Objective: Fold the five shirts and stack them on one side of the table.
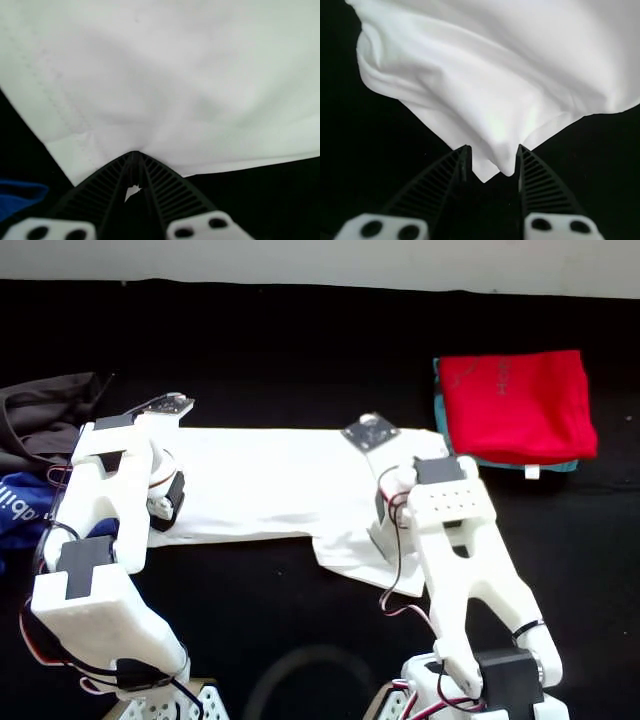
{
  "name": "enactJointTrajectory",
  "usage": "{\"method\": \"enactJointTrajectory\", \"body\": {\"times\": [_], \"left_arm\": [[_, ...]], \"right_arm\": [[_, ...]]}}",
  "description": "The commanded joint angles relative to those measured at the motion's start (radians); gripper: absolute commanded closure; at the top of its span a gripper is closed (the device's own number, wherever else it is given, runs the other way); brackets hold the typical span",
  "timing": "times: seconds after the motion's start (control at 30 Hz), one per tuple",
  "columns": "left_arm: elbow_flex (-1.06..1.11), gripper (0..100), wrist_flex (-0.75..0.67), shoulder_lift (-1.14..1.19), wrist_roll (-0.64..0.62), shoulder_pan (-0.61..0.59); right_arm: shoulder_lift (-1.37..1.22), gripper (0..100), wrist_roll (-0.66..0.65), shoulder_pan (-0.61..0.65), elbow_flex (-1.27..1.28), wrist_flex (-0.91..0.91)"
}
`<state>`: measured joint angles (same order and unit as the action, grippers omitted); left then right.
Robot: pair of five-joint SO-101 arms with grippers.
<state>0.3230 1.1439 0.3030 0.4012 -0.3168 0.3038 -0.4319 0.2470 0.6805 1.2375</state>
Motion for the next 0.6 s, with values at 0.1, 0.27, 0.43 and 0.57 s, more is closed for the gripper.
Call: {"method": "enactJointTrajectory", "body": {"times": [0.1,0.27,0.43,0.57], "left_arm": [[0.002,99,-0.023,0.012,0.005,-0.01],[0.002,99,-0.023,0.012,0.005,-0.01],[0.002,99,-0.023,0.012,0.005,-0.01],[0.002,99,-0.023,0.012,0.005,-0.01]], "right_arm": [[0.041,84.8,-0.006,-0.033,0.105,-0.058],[0.041,84.8,-0.006,-0.033,0.117,-0.058],[0.041,93.0,-0.009,-0.035,0.114,-0.067],[0.05,98.8,-0.009,-0.054,0.107,-0.065]]}}
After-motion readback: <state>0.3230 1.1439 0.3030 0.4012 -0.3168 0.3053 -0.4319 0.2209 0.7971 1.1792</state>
